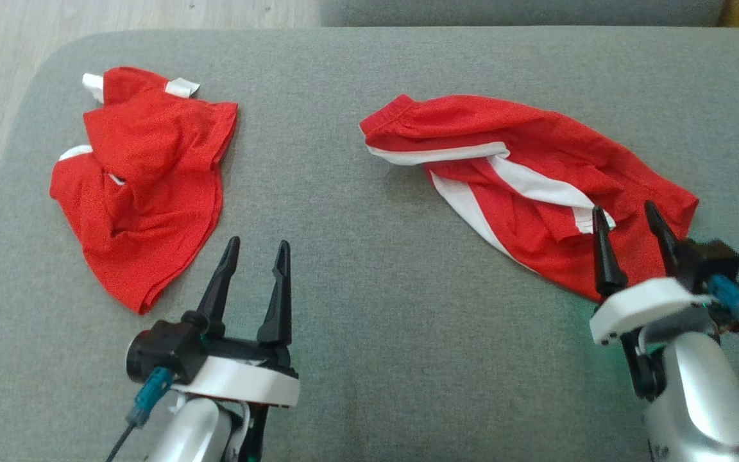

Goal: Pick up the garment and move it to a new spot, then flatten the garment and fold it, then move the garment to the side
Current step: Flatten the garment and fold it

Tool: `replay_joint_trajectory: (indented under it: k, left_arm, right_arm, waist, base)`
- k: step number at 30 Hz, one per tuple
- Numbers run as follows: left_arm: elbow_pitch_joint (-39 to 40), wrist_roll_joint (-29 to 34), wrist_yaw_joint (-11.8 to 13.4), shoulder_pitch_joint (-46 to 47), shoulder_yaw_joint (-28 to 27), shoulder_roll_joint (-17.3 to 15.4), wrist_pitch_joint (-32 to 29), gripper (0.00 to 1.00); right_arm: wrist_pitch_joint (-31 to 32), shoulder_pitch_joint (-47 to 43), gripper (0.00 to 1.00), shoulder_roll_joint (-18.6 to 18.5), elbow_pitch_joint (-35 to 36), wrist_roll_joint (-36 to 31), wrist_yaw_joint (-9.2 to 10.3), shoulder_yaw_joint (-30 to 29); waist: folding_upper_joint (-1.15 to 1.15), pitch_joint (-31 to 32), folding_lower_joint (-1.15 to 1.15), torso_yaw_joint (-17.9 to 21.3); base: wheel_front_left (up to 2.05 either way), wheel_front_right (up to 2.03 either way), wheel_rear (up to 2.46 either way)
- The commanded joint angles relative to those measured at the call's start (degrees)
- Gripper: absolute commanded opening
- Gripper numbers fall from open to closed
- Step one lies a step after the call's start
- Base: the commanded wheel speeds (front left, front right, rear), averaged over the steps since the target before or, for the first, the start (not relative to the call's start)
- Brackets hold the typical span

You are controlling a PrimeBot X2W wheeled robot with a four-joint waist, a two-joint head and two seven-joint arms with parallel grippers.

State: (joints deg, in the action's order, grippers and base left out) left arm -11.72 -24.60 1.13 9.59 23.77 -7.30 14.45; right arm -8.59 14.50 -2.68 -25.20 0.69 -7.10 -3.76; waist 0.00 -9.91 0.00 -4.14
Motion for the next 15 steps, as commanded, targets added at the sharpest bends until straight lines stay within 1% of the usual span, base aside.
replay_joint_trajectory:
  k: [1, 8, 14, 15]
  left_arm:
    - [1.41, 0.81, -0.66, 1.99, -2.56, 0.27, 0.54, 1.00]
    - [0.48, 1.82, -2.21, 1.89, -3.61, 1.64, 0.54, 1.00]
    - [0.01, 2.60, -2.99, 1.93, -4.67, 2.29, 0.54, 1.00]
    - [-0.07, 2.71, -3.09, 1.95, -4.81, 2.38, 0.54, 1.00]
  right_arm:
    - [1.00, 2.99, 1.00, -0.20, -0.57, -1.21, -0.39, 1.01]
    - [2.98, 6.63, 1.00, -0.20, -7.79, -4.03, -0.39, 0.97]
    - [1.96, 8.29, 1.00, -0.20, -10.68, -4.35, -0.39, 2.26]
    - [1.73, 8.49, 0.82, -0.20, -11.00, -4.40, -0.39, 2.53]
  waist:
    - [0.00, -0.33, 0.00, -0.32]
    - [0.00, -0.91, 0.00, -0.56]
    - [0.00, -1.15, 0.00, -0.19]
    - [0.00, -1.14, 0.00, -0.10]
  base:
    - [0.00, 0.00, 0.00]
    - [0.00, 0.00, 0.00]
    - [0.00, 0.00, 0.00]
    - [0.00, 0.00, 0.00]
